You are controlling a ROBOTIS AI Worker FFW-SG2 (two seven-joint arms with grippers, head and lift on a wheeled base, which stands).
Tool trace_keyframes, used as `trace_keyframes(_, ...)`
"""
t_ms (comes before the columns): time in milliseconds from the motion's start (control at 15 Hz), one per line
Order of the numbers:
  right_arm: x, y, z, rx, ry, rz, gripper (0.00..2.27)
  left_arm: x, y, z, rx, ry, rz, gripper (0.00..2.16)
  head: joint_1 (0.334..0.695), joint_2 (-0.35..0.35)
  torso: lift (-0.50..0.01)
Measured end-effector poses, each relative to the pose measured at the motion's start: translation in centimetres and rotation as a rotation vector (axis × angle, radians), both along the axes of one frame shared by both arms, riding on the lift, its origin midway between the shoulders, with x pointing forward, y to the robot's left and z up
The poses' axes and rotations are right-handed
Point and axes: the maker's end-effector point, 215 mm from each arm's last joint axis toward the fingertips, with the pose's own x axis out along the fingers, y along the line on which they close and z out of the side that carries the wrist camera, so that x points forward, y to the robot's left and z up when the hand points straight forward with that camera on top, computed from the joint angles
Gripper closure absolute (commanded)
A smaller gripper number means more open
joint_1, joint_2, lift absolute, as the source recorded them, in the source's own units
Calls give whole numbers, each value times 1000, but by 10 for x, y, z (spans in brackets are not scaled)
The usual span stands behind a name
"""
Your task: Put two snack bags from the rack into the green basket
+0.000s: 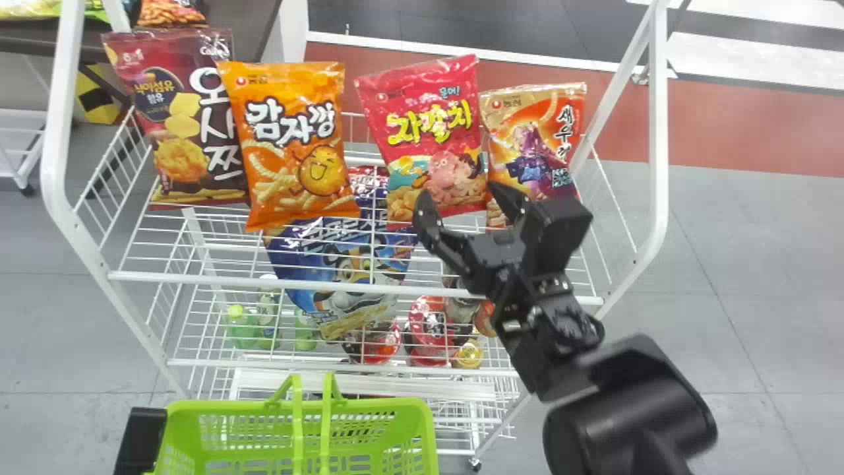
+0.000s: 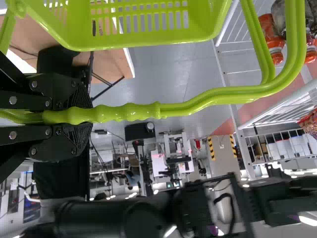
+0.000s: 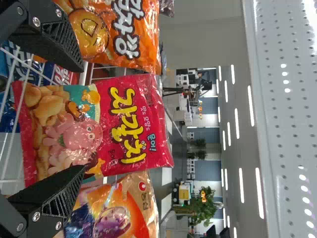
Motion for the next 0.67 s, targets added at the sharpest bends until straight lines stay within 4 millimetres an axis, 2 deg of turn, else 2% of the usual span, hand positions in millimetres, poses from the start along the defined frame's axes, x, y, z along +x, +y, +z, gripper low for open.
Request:
trace_keyframes(200,40,5,-6,-30,29,-3,127,2,1,0,-12,-7,7,2125,695,-116,-7)
trace_keyframes(667,76,-1,-22,-84,75,-27,127,6,3,-2,-16,-12,14,2125,695,-115,-7)
